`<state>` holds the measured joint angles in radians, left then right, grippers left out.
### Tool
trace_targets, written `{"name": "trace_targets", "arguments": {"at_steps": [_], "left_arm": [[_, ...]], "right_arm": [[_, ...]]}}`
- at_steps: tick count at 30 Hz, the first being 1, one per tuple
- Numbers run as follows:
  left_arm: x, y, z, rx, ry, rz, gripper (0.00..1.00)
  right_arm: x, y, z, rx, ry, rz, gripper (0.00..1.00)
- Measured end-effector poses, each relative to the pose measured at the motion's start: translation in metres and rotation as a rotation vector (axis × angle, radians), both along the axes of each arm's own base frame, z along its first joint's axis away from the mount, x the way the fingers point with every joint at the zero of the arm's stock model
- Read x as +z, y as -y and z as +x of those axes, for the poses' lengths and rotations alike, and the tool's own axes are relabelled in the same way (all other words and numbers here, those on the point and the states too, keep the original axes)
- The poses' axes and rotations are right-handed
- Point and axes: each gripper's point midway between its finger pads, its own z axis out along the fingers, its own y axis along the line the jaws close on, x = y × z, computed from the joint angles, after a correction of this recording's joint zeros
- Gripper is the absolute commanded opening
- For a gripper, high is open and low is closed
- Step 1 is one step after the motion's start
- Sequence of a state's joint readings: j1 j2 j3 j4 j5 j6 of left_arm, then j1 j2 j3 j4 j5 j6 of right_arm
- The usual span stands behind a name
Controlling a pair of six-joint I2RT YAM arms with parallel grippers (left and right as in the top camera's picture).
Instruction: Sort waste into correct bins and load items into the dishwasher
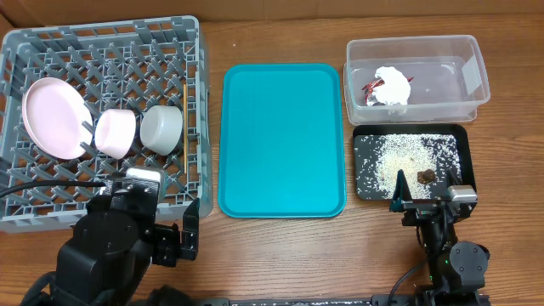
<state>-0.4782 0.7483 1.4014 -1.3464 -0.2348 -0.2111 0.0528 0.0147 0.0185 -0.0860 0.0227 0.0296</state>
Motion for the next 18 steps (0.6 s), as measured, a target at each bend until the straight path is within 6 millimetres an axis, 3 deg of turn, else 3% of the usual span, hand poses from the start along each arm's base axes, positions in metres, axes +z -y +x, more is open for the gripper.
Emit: {"name": "trace_targets", "arguments": {"at_steps": [7, 13, 18], "left_arm": [[0.002, -0.003, 0.003, 0.019, 0.016, 0.005, 1.00], [0.019, -0.034, 0.054, 0.205, 0.234, -0.023, 1.00], [0.010, -0.046, 0.091, 0.179, 0.453, -0.029, 1.00]], "right_arm": [[0.000, 0.000, 0.000, 0.000, 0.000, 0.000, 1.00], [0.000, 0.000, 0.000, 0.000, -0.001, 0.000, 1.00], [0.000, 0.000, 0.000, 0.000, -0.002, 0.000, 1.00]]}}
